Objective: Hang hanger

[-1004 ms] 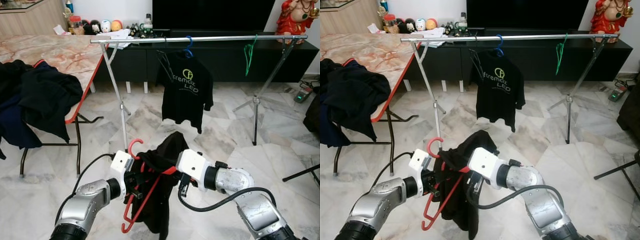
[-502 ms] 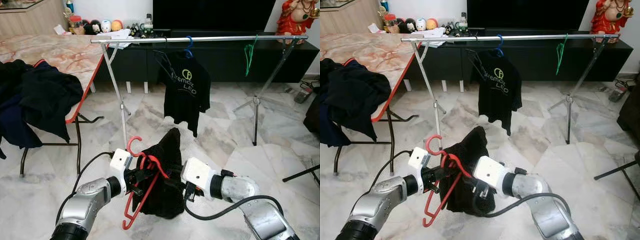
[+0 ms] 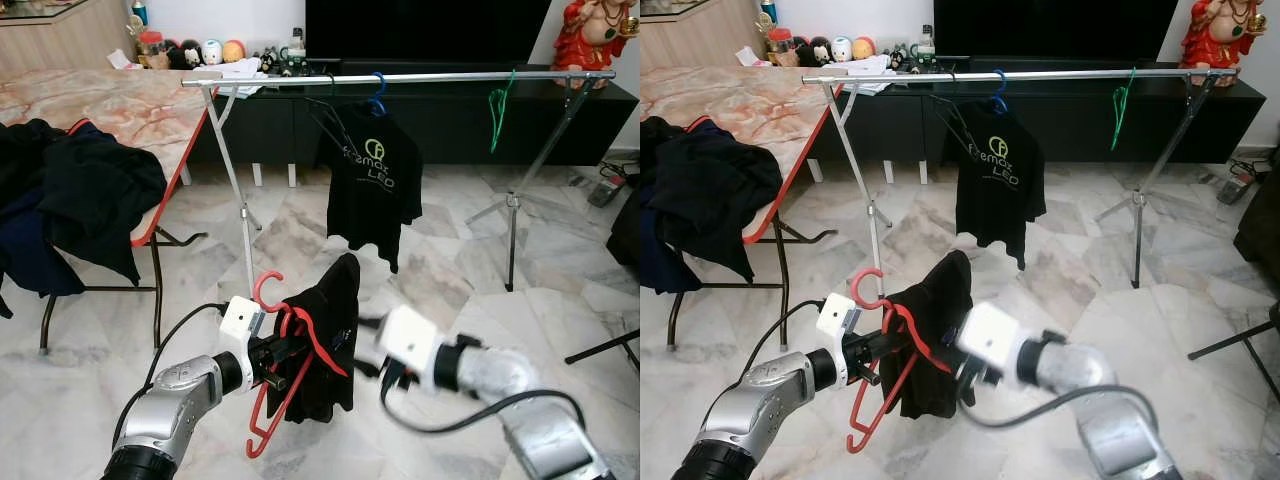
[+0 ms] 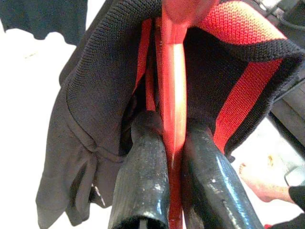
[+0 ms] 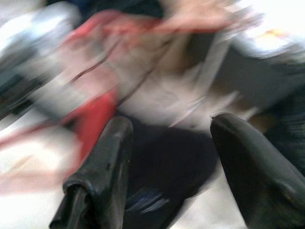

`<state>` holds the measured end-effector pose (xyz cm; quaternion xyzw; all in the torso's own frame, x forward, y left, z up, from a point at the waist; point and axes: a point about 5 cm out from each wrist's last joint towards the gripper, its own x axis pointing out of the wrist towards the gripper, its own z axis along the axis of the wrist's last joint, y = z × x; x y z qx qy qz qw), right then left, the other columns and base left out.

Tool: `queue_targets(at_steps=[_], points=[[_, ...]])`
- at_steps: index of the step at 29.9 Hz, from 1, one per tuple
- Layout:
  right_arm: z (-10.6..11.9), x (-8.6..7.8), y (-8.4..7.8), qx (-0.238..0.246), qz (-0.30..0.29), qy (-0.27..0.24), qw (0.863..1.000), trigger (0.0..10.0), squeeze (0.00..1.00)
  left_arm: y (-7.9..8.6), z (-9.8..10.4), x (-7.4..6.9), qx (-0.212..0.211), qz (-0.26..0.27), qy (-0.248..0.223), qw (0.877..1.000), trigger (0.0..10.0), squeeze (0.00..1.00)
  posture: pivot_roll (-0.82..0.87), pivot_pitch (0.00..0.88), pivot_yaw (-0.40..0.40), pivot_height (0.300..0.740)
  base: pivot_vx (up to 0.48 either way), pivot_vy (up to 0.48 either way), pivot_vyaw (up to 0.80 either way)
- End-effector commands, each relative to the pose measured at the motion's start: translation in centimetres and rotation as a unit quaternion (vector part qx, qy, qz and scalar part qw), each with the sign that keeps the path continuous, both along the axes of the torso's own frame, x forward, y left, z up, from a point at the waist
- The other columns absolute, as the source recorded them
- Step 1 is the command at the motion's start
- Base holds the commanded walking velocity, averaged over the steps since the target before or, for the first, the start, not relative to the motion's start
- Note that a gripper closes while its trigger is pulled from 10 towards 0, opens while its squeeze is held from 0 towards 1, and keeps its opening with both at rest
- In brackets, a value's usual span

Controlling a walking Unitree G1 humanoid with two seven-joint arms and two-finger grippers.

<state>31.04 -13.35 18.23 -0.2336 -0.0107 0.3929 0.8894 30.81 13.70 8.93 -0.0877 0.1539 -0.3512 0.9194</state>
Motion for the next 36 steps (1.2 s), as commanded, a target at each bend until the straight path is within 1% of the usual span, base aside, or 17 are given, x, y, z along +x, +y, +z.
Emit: queue_targets(at_steps=[1, 2, 3, 5, 9, 10, 11, 12, 13, 16, 18, 22, 25, 29, 32, 33, 36], points=[[2.4, 1.4, -1.8, 0.041, -0.072, -0.054, 0.995, 10.0, 1.0, -0.1, 0.5, 0.0, 0.001, -0.013, -0.019, 1.0, 10.0, 0.0, 0.02, 0.111, 0.009, 0.74, 0.0, 0.0, 0.0], [2.6, 1.6, -2.0, 0.045, -0.082, -0.059, 0.994, 10.0, 1.0, -0.1, 0.4, -0.1, 0.001, -0.014, -0.018, 1.0, 10.0, 0.0, 0.02, 0.111, 0.009, 0.74, 0.0, 0.0, 0.0], [3.1, 2.2, -2.8, 0.06, -0.117, -0.072, 0.989, 10.0, 1.0, 0.0, 0.3, -0.2, 0.004, -0.017, -0.017, 1.0, 10.0, 0.0, 0.02, 0.111, 0.009, 0.74, 0.0, 0.0, 0.0], [3.4, 2.5, -3.3, 0.068, -0.135, -0.077, 0.985, 10.0, 1.0, 0.0, 0.2, -0.4, 0.009, -0.025, -0.017, 1.0, 10.0, 0.0, 0.02, 0.111, 0.01, 0.74, 0.0, 0.0, 0.0], [2.6, 2.4, -3.1, 0.047, -0.104, -0.056, 0.992, 10.0, 1.0, -0.1, 0.1, -0.8, 0.02, -0.049, -0.022, 0.998, 10.0, 0.0, 0.02, 0.115, 0.017, 0.74, 0.0, 0.0, 0.0], [1.7, 2.2, -2.7, -0.002, -0.062, -0.045, 0.997, 10.0, 1.0, -0.2, 0.1, -1.0, 0.026, -0.065, -0.029, 0.997, 10.0, 0.0, 0.01, 0.12, 0.019, 0.74, 0.0, 0.0, 0.0], [1.0, 2.0, -2.6, -0.038, -0.031, -0.036, 0.998, 10.0, 0.38, -0.3, 0.1, -1.1, 0.03, -0.077, -0.034, 0.996, 10.0, 0.0, 0.01, 0.12, 0.019, 0.74, 0.0, 0.0, 0.0], [0.5, 1.8, -2.6, -0.062, -0.003, -0.019, 0.998, 10.0, 0.16, -0.4, 0.2, -1.2, 0.032, -0.09, -0.039, 0.995, 10.0, 0.0, 0.01, 0.122, 0.02, 0.74, 0.0, 0.0, 0.0], [0.3, 1.7, -2.8, -0.081, 0.021, -0.012, 0.996, 10.0, 0.0, -0.4, 0.2, -1.4, 0.035, -0.101, -0.043, 0.993, 10.0, 0.0, 0.0, 0.123, 0.02, 0.74, 0.0, 0.0, 0.0], [0.6, 2.0, -3.9, -0.144, 0.069, -0.004, 0.987, 10.0, 0.0, -0.6, 0.0, -1.9, 0.042, -0.14, -0.039, 0.989, 10.0, 0.0, -0.01, 0.128, 0.018, 0.74, 0.0, 0.0, 0.0], [1.2, 2.6, -4.9, -0.179, 0.079, -0.006, 0.981, 10.0, 0.0, -0.7, -0.1, -2.1, 0.043, -0.152, -0.036, 0.987, 10.0, 0.0, -0.01, 0.128, 0.018, 0.74, 0.0, 0.0, 0.0], [3.6, 3.6, -6.3, -0.195, 0.113, 0.009, 0.974, 10.0, 0.0, -0.7, -0.1, -2.5, 0.044, -0.182, -0.038, 0.982, 10.0, 0.0, -0.02, 0.128, 0.013, 0.74, 0.0, 0.0, 0.0], [3.9, 3.5, -6.8, -0.216, 0.151, 0.037, 0.964, 10.0, 0.0, -0.5, -0.4, -2.8, 0.061, -0.202, -0.025, 0.977, 10.0, 0.0, -0.02, 0.129, 0.012, 0.74, 0.0, 0.0, 0.0], [3.0, 3.3, -6.3, -0.237, 0.204, 0.073, 0.947, 10.0, 0.0, -0.3, -0.5, -3.2, 0.071, -0.234, -0.019, 0.97, 10.0, 0.0, -0.03, 0.123, -0.002, 0.74, 0.0, 0.0, 0.0], [2.0, 3.7, -5.5, -0.26, 0.209, 0.058, 0.941, 10.0, 0.0, -0.4, -0.1, -3.4, 0.067, -0.251, -0.019, 0.966, 10.0, 0.0, -0.02, 0.122, -0.005, 0.74, 0.0, 0.0, 0.0], [0.6, 4.3, -4.8, -0.302, 0.188, 0.033, 0.934, 10.0, 0.0, -0.5, 0.1, -3.5, 0.075, -0.268, -0.024, 0.96, 10.0, 0.0, -0.02, 0.118, -0.006, 0.74, 0.0, 0.0, 0.0], [0.2, 4.4, -4.5, -0.306, 0.187, 0.025, 0.933, 10.0, 0.0, -0.5, 0.2, -3.6, 0.077, -0.274, -0.026, 0.958, 10.0, 0.0, -0.01, 0.117, -0.006, 0.74, 0.0, 0.0, 0.0]])
